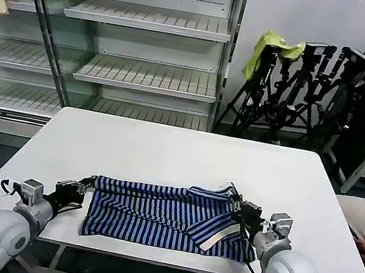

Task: Fold and organize the clothes.

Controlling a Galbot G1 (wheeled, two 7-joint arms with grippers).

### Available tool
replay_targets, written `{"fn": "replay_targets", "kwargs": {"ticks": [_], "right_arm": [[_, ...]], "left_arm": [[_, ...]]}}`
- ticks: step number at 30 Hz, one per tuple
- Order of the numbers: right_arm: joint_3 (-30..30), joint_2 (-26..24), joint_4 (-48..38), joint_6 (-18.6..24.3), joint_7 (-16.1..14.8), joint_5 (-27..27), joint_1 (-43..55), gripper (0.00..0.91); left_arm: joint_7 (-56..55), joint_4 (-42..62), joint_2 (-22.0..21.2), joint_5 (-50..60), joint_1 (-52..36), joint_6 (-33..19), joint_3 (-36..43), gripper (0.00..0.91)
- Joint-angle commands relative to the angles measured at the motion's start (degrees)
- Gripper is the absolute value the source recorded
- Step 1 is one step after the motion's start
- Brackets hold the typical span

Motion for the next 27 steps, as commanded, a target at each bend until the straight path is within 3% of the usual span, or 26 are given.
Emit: {"fn": "replay_targets", "kwargs": {"ticks": [1, 25, 26, 27], "right_arm": [[0.2, 0.0, -0.7, 0.2, -0.3, -1.2, -1.3, 0.000], [-2.0, 1.5, -7.9, 2.1, -2.6, -4.6, 1.9, 0.000], [-2.1, 1.5, -8.2, 2.1, -2.9, -5.0, 2.0, 0.000], [-2.1, 1.6, -8.3, 1.9, -2.9, -5.5, 2.1, 0.000]], "left_arm": [[0.1, -1.7, 0.3, 0.3, 3.3, 0.4, -0.4, 0.010], [-0.1, -6.7, 0.6, 0.6, 6.1, 2.9, -1.4, 0.010], [-0.3, -6.5, 0.6, 1.0, 5.9, 3.4, -1.4, 0.141], [-0.4, -6.3, 0.6, 1.7, 6.0, 3.7, -1.3, 0.605]]}}
